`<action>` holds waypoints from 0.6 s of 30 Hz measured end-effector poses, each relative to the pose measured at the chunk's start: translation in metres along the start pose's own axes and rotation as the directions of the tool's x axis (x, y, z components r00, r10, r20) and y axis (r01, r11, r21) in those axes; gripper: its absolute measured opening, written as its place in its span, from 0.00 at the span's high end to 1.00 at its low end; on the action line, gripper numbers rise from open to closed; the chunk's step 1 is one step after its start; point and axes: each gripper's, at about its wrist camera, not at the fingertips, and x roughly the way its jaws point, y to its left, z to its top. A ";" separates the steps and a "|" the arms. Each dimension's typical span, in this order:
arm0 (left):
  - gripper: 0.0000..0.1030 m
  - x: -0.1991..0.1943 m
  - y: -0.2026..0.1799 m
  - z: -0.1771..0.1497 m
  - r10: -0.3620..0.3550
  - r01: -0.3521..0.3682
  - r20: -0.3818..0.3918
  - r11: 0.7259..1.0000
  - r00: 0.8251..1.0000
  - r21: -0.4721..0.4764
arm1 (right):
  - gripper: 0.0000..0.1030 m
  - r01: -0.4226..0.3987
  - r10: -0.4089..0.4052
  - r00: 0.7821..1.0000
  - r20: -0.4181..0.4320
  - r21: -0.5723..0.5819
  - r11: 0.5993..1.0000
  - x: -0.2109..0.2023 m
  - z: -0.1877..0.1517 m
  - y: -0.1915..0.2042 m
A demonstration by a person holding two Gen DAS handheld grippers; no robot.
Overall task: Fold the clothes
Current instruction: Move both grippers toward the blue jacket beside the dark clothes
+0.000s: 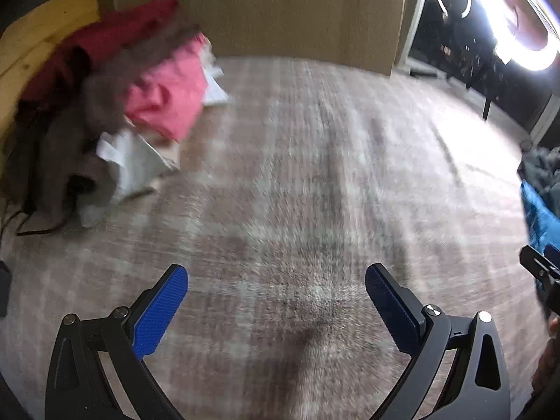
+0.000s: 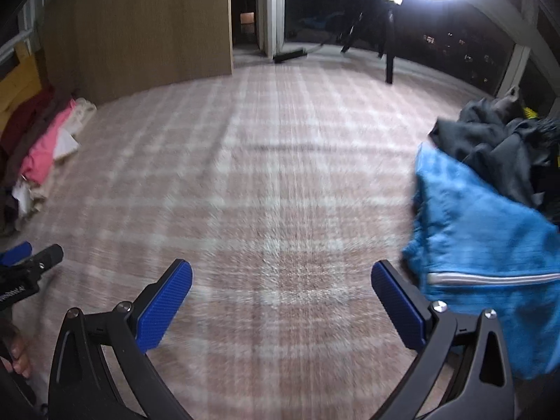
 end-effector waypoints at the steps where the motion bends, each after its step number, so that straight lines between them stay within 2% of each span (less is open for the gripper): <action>1: 0.01 -0.009 0.001 0.002 -0.005 0.005 0.012 1.000 1.000 -0.001 | 0.00 -0.007 0.007 1.000 0.015 0.006 1.000 -0.014 0.004 0.000; 3: 0.01 -0.028 0.000 0.008 -0.028 0.027 0.030 0.999 0.999 0.018 | 0.00 -0.011 0.011 0.999 0.051 0.012 1.000 -0.044 0.013 0.002; 7: 0.01 -0.078 -0.002 0.018 -0.027 0.017 0.115 0.996 0.993 0.089 | 0.00 0.008 -0.009 0.992 0.126 0.009 1.000 -0.080 0.011 0.015; 11: 0.01 -0.110 0.001 0.026 -0.065 0.045 0.149 0.990 0.987 0.133 | 0.00 0.017 -0.019 0.984 0.179 0.014 1.000 -0.120 0.013 0.025; 18: 0.01 -0.165 0.005 0.034 -0.096 0.062 0.226 0.987 0.969 0.151 | 0.00 0.039 -0.045 0.970 0.238 0.030 0.999 -0.162 0.016 0.028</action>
